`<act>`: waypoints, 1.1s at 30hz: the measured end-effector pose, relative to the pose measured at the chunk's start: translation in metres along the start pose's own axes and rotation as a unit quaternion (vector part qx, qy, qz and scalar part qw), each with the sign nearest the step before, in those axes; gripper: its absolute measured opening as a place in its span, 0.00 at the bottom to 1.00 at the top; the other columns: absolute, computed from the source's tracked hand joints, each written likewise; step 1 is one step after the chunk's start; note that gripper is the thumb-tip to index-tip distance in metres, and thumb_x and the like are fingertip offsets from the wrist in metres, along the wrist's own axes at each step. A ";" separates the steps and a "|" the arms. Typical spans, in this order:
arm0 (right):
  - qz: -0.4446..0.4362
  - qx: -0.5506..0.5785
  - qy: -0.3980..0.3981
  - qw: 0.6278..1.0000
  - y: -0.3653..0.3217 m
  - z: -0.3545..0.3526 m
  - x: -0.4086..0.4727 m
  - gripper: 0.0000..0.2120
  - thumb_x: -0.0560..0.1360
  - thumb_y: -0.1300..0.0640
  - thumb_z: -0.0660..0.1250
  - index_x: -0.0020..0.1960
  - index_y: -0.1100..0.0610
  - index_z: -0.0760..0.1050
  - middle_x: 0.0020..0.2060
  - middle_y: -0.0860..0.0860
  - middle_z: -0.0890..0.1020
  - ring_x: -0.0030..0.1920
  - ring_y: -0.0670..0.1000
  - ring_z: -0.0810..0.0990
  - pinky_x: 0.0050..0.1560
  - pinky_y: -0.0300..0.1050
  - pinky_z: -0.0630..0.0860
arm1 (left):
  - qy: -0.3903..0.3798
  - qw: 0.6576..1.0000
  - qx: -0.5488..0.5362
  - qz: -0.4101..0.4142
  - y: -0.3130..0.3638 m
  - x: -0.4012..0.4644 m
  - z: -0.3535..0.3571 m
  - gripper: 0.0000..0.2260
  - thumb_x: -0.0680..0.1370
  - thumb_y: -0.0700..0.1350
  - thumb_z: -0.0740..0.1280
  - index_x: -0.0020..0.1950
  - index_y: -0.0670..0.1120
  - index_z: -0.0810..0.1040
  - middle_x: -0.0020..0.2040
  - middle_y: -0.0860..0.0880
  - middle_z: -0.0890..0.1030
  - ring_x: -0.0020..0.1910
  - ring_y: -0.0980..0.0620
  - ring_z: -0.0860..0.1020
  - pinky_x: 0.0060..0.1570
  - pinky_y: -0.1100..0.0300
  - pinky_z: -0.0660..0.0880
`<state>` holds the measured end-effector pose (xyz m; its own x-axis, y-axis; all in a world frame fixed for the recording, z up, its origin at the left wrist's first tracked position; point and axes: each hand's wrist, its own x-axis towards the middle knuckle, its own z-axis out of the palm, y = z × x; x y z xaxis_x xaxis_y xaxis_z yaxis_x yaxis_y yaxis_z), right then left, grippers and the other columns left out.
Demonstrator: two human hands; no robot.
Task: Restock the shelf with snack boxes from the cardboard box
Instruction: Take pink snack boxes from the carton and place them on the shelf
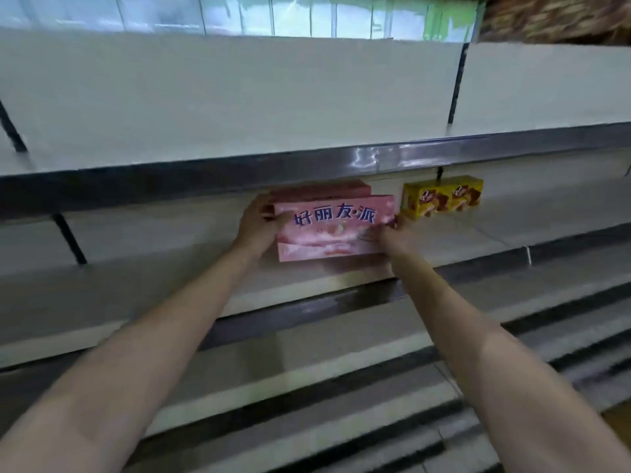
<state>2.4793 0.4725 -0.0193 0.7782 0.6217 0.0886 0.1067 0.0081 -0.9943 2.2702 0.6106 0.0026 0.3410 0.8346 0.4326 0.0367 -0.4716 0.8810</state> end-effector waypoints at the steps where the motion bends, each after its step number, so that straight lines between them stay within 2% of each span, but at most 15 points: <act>1: 0.006 -0.012 -0.006 1.000 0.002 0.000 0.006 0.12 0.76 0.57 0.68 0.56 0.62 0.75 0.52 0.54 0.79 0.53 0.56 0.80 0.56 0.52 0.77 | 0.007 1.000 0.001 -0.003 -0.003 0.000 0.002 0.16 0.73 0.34 0.73 0.56 0.46 0.75 0.48 0.50 0.80 0.41 0.58 0.79 0.40 0.67 0.76; 3: 0.005 -0.010 -0.013 1.000 0.010 -0.001 0.019 0.10 0.79 0.56 0.65 0.57 0.61 0.74 0.52 0.55 0.79 0.52 0.56 0.79 0.54 0.52 0.76 | 0.014 1.000 0.012 -0.002 -0.008 -0.003 0.004 0.16 0.73 0.32 0.73 0.57 0.45 0.74 0.48 0.49 0.80 0.42 0.57 0.78 0.39 0.68 0.76; 7: -0.005 -0.038 -0.046 0.998 0.011 -0.001 0.039 0.10 0.79 0.56 0.66 0.59 0.59 0.73 0.47 0.53 0.78 0.46 0.52 0.77 0.46 0.44 0.72 | 0.034 0.999 0.037 0.002 -0.010 -0.006 0.011 0.16 0.73 0.32 0.72 0.57 0.45 0.75 0.49 0.47 0.81 0.46 0.50 0.79 0.44 0.62 0.77; 10: -0.011 -0.054 -0.044 0.998 0.011 0.000 0.047 0.18 0.77 0.55 0.68 0.63 0.61 0.71 0.54 0.55 0.80 0.50 0.54 0.79 0.46 0.46 0.75 | 0.066 0.997 0.045 -0.012 -0.006 -0.008 0.021 0.19 0.74 0.30 0.71 0.63 0.41 0.74 0.52 0.47 0.79 0.46 0.50 0.78 0.40 0.69 0.76; 12: -0.020 -0.054 -0.040 0.998 0.011 -0.001 0.050 0.20 0.75 0.55 0.70 0.63 0.62 0.70 0.51 0.55 0.79 0.51 0.55 0.78 0.50 0.48 0.75 | 0.079 0.995 0.057 -0.029 -0.006 -0.009 0.025 0.22 0.75 0.32 0.71 0.68 0.39 0.71 0.55 0.47 0.78 0.48 0.51 0.77 0.40 0.71 0.75; 13: -0.019 -0.056 -0.045 0.997 0.010 -0.001 0.051 0.20 0.75 0.56 0.71 0.63 0.61 0.70 0.50 0.54 0.78 0.51 0.54 0.78 0.51 0.48 0.75 | 0.081 0.994 0.069 -0.032 -0.007 -0.009 0.026 0.21 0.76 0.34 0.71 0.68 0.39 0.72 0.56 0.46 0.80 0.49 0.50 0.78 0.42 0.69 0.77; 15: -0.014 -0.050 -0.064 0.997 0.011 -0.002 0.056 0.23 0.73 0.56 0.73 0.63 0.62 0.69 0.51 0.54 0.78 0.52 0.54 0.78 0.54 0.49 0.76 | 0.085 0.991 0.096 -0.035 -0.010 -0.009 0.027 0.17 0.77 0.38 0.71 0.65 0.41 0.77 0.57 0.44 0.83 0.52 0.45 0.82 0.51 0.57 0.80; 17: -0.016 -0.073 -0.079 0.994 0.008 -0.002 0.059 0.27 0.71 0.57 0.77 0.64 0.62 0.68 0.54 0.56 0.79 0.55 0.56 0.79 0.57 0.52 0.77 | 0.089 0.987 0.126 -0.035 -0.010 -0.009 0.027 0.15 0.77 0.42 0.71 0.64 0.46 0.79 0.56 0.47 0.83 0.53 0.47 0.82 0.56 0.50 0.79; 20: -0.031 -0.118 -0.107 0.987 0.008 -0.001 0.066 0.32 0.67 0.57 0.80 0.63 0.60 0.66 0.58 0.56 0.79 0.58 0.57 0.79 0.61 0.53 0.76 | 0.100 0.981 0.160 -0.042 -0.005 -0.007 0.031 0.20 0.78 0.44 0.71 0.69 0.46 0.76 0.58 0.48 0.81 0.54 0.50 0.79 0.58 0.58 0.76; 23: -0.051 -0.127 -0.120 0.983 0.011 -0.001 0.070 0.31 0.69 0.58 0.78 0.63 0.60 0.63 0.56 0.53 0.77 0.59 0.55 0.78 0.62 0.53 0.76 | 0.112 0.979 0.166 -0.043 -0.001 -0.003 0.041 0.22 0.77 0.43 0.72 0.71 0.45 0.75 0.59 0.47 0.81 0.53 0.50 0.78 0.47 0.67 0.72; 25: -0.059 -0.113 -0.115 0.985 0.014 0.000 0.075 0.30 0.69 0.59 0.78 0.62 0.59 0.63 0.57 0.56 0.78 0.58 0.58 0.80 0.59 0.55 0.78 | 0.113 0.979 0.163 -0.039 -0.002 0.001 0.049 0.21 0.78 0.41 0.70 0.71 0.44 0.74 0.58 0.47 0.80 0.53 0.51 0.78 0.44 0.69 0.71; 28: -0.065 -0.130 -0.115 0.983 0.013 0.003 0.082 0.29 0.71 0.61 0.76 0.64 0.62 0.63 0.60 0.59 0.78 0.59 0.60 0.78 0.59 0.51 0.77 | 0.123 0.978 0.163 -0.047 -0.006 0.005 0.054 0.20 0.79 0.41 0.69 0.71 0.44 0.72 0.58 0.48 0.78 0.53 0.51 0.78 0.46 0.66 0.74; 31: -0.067 -0.122 -0.136 0.981 0.016 0.008 0.089 0.29 0.71 0.61 0.75 0.63 0.60 0.61 0.59 0.58 0.78 0.59 0.59 0.78 0.60 0.52 0.77 | 0.123 0.978 0.151 -0.070 -0.011 0.008 0.054 0.22 0.79 0.42 0.69 0.72 0.46 0.69 0.59 0.46 0.80 0.55 0.48 0.80 0.53 0.56 0.78; 33: -0.067 -0.118 -0.137 0.981 0.018 0.009 0.092 0.29 0.72 0.61 0.75 0.64 0.60 0.60 0.58 0.57 0.77 0.59 0.58 0.78 0.59 0.50 0.76 | 0.124 0.978 0.150 -0.079 -0.014 0.010 0.053 0.22 0.79 0.42 0.70 0.71 0.47 0.69 0.58 0.45 0.80 0.55 0.46 0.80 0.54 0.53 0.79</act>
<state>2.5468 0.5368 -0.0295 0.5553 0.8150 0.1655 0.3613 -0.0572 -0.9307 2.3230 0.6106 -0.0153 0.0724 0.9294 0.3620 0.3572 -0.3631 0.8606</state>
